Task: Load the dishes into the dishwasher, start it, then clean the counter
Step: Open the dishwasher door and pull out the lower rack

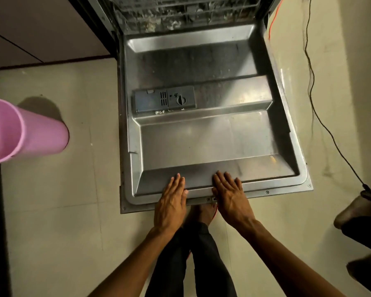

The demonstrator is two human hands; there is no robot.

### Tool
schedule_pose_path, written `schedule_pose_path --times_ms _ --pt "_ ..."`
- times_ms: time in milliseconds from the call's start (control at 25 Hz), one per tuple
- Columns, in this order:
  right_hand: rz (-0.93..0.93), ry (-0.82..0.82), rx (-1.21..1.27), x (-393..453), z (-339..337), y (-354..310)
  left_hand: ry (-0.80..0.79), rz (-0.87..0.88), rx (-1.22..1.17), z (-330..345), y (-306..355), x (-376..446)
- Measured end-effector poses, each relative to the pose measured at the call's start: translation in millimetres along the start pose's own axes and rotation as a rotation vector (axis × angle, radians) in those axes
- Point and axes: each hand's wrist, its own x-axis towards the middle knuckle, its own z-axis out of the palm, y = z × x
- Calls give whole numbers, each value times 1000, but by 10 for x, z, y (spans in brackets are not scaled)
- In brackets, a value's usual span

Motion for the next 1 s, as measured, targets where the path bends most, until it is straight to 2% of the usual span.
schedule_pose_path --times_ms 560,800,1000 --pt "3 -23 3 547 855 359 -19 -14 0 731 -511 501" --pt "6 -37 2 580 901 394 -55 -31 33 771 -500 535" --pt "36 -97 -27 615 650 282 -130 -75 37 638 -392 573"
